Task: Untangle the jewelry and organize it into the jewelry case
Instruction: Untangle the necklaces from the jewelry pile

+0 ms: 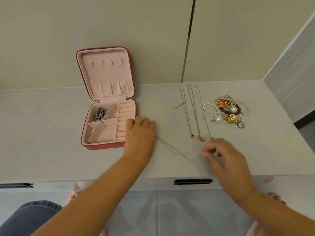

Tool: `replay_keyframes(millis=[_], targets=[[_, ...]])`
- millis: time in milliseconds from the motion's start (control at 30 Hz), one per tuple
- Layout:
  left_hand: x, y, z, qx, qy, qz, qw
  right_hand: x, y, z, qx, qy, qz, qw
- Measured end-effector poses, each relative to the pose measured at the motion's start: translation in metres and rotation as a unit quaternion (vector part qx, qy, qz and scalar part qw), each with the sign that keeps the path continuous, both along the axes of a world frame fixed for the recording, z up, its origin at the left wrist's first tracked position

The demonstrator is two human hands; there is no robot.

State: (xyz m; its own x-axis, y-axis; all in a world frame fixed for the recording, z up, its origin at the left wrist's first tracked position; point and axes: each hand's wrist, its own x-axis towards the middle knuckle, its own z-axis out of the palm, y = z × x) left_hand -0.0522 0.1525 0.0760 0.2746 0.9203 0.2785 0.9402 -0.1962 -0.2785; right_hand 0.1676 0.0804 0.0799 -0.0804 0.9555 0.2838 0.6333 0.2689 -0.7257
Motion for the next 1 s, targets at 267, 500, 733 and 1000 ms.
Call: replay_keyframes(millis=[267, 500, 733, 1000], targets=[[-0.005, -0.015, -0.019, 0.041, -0.137, -0.051, 0.988, -0.01, 0.115, 0.037, -0.164, 0.104, -0.033, 0.98], [-0.003, -0.035, -0.027, 0.034, -0.207, -0.096, 0.973, -0.026, 0.176, 0.031, -0.276, 0.243, -0.044, 0.929], [0.016, -0.042, -0.029, -0.061, -0.316, -0.166, 0.932, -0.043, 0.218, 0.032, -0.281, 0.315, -0.082, 0.903], [0.007, -0.042, -0.028, -0.113, -0.343, -0.171, 0.917, -0.028, 0.222, 0.023, -0.181, -0.01, 0.013, 0.983]])
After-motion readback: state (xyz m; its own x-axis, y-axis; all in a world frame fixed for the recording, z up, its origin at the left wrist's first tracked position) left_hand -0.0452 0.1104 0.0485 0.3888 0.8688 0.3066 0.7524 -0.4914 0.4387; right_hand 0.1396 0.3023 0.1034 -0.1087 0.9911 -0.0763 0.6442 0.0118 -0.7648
